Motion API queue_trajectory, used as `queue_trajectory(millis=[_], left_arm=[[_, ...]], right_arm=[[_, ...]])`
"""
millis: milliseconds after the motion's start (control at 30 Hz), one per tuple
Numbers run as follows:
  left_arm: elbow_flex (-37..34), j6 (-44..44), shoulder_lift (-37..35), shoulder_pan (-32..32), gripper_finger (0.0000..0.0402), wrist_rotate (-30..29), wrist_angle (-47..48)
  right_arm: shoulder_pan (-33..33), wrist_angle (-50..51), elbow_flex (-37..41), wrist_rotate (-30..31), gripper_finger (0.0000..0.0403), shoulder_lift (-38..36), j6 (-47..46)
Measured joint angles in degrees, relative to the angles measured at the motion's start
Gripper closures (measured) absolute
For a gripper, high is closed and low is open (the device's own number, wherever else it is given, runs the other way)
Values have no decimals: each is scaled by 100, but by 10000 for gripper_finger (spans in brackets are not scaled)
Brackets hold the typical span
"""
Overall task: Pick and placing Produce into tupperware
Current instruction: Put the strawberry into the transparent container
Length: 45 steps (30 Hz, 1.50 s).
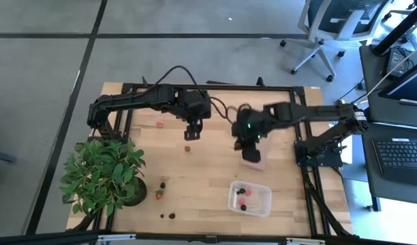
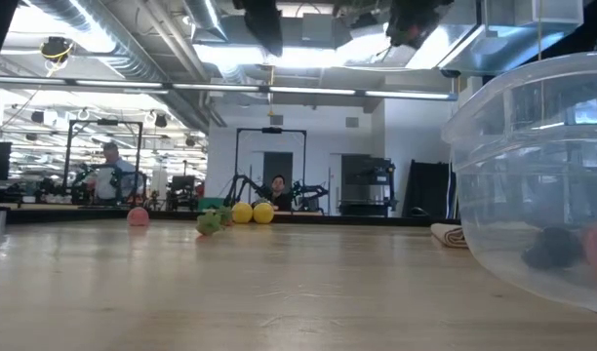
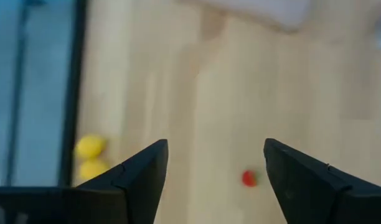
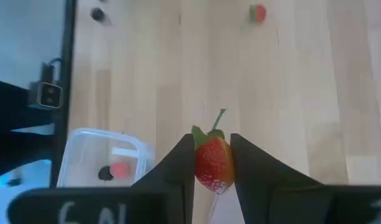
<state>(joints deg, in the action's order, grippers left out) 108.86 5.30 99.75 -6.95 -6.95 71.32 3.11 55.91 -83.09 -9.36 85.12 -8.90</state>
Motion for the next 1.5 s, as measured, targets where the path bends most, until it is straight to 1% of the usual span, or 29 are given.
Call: queue_trajectory(millis=[67,133,200,233,333,400,467,600,733,800,900,1033,1300,1500], left_arm=[[0,200,0,-216,147,779,-234],[-4,419,0,-469,146,1590,-420],[-4,562,0,-668,143,2046,-569],[-4,626,0,-738,143,2110,-592],[-42,727,-4,-873,144,1897,-629],[-208,724,-7,-956,146,1712,-753],[-459,730,-5,-1058,146,1697,-866],[-1267,845,-3,-1225,142,1949,-1276],[-2128,1009,2,-1163,146,2396,-1786],[-2484,916,2,-1064,146,2399,-2065],[-2953,834,2,-876,143,2222,-2599],[-3416,695,2,-669,145,2103,-3045],[-4032,365,2,-563,144,2097,-3307],[-4181,232,2,-551,146,2104,-3353]], right_arm=[[349,-13,0,382,319,0,-251],[654,-26,0,614,319,0,-588],[930,-35,-1,774,319,0,-994],[1052,-37,0,810,319,0,-1177],[1429,-94,0,1054,319,0,-1713],[1667,-184,49,1338,319,-4,-2077],[1880,-196,162,1551,319,-4,-2406],[2233,-776,689,1728,319,-4,-2959],[2507,-1638,1364,1743,319,-2,-3426],[2623,-1772,1646,1741,319,-2,-3657],[2755,-1941,1975,1738,319,-2,-4010],[2906,-2161,2293,1739,318,2,-4201],[2978,-2542,2343,1724,299,2,-4206],[2992,-2613,2343,1639,302,23,-4208]])
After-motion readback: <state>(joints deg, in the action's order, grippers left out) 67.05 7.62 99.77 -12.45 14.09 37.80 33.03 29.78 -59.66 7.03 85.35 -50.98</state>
